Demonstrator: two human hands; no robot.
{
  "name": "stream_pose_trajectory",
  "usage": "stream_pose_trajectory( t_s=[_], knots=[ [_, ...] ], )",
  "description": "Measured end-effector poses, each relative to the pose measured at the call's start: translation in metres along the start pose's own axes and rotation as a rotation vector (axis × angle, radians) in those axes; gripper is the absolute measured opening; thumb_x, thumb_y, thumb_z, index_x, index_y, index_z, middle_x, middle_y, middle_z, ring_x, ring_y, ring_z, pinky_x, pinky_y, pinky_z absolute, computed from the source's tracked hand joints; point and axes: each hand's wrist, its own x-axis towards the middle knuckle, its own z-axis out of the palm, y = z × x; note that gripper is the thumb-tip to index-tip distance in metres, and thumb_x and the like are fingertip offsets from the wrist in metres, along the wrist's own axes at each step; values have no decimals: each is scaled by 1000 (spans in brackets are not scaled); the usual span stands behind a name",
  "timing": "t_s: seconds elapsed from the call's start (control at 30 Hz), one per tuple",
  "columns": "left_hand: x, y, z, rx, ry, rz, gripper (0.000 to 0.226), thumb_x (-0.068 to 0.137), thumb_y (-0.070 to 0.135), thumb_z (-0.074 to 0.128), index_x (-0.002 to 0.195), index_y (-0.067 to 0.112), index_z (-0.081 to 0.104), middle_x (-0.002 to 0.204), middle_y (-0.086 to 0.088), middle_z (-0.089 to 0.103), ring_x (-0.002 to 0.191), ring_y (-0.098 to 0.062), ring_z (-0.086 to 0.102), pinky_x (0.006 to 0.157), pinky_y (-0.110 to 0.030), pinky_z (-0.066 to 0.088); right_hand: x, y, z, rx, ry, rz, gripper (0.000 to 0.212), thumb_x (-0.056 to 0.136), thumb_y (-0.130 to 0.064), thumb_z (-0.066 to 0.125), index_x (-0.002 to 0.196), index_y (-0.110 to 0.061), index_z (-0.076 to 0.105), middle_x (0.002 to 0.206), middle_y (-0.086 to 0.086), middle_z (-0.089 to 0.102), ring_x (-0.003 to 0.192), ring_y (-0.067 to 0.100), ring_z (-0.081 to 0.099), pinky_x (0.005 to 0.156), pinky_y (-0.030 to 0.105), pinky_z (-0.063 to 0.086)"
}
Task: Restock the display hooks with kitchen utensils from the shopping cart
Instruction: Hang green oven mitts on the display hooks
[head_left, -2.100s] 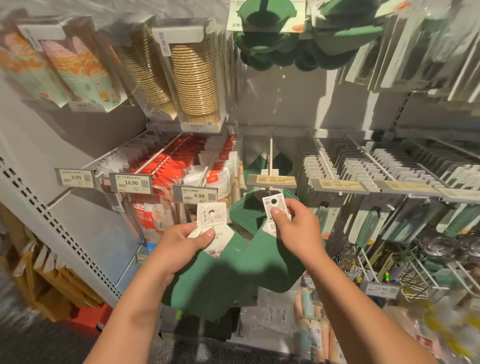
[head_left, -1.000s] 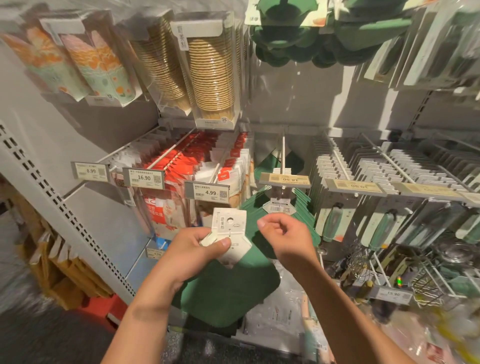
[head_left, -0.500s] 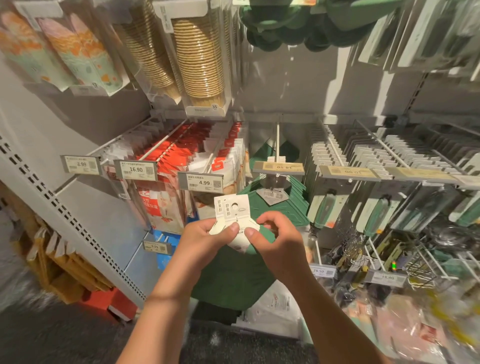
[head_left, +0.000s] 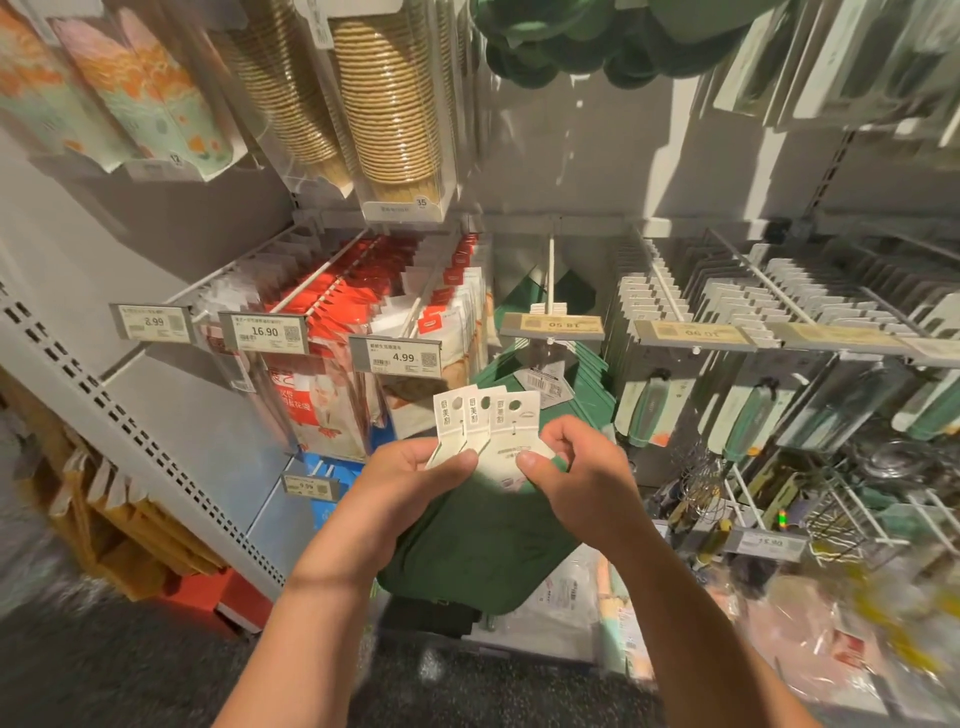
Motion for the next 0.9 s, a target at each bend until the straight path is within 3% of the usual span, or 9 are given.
stream_pose_trajectory(
  t_s=[0.13,0.2,0.27,0.37,0.47,0.6,0.7,0.9],
  knots=[
    [2,-1,0,-3,86,-13,28,88,28,78,105,7,81,107,-16,79,98,-33,76,89,-44,57,2,1,-3,91,-34,76,13,95,-23,71,87,-28,62,79,-16,60,68,-11,53,59,7,36],
    [2,1,1,-40,142,-27,19,96,20,72,105,5,80,106,-15,79,93,-28,76,87,-39,57,2,2,-4,114,-13,86,3,96,-26,69,98,-27,69,95,-17,69,86,-7,60,74,15,43],
    [3,4,1,-47,189,-29,17,97,16,70,106,5,79,104,-11,80,94,-25,76,88,-37,57,3,3,-6,118,18,98,10,98,-27,68,107,-25,71,104,-18,70,98,3,61,84,26,46],
    [4,10,-1,-27,248,-3,11,96,12,71,102,8,79,99,-7,81,89,-20,77,84,-33,57,4,7,-7,125,63,126,16,99,-27,66,114,-25,72,107,-15,69,104,7,61,86,25,42],
    [5,12,-7,-25,319,41,11,96,9,71,103,8,79,101,-8,80,95,-24,76,90,-35,57,5,14,-7,103,131,115,22,100,-26,65,121,-21,71,115,-11,69,108,10,60,90,26,41],
    [5,16,-18,37,386,86,10,96,9,71,98,12,80,98,-4,81,98,-26,75,97,-41,55,14,19,-9,57,171,110,28,102,-24,61,128,-17,70,118,-6,66,109,12,57,91,25,37],
    [7,20,-24,133,408,99,9,95,12,73,96,16,80,95,2,81,96,-22,75,93,-38,56,23,21,-9,28,182,97,29,103,-23,59,129,-18,70,120,-1,67,111,17,59,90,27,37],
    [7,25,-40,453,413,178,8,94,22,75,95,27,81,92,14,80,84,-8,71,85,-32,53,36,20,-13,-44,230,89,28,104,-25,57,128,-23,72,107,-8,62,106,19,59,83,28,35]
  ],
)
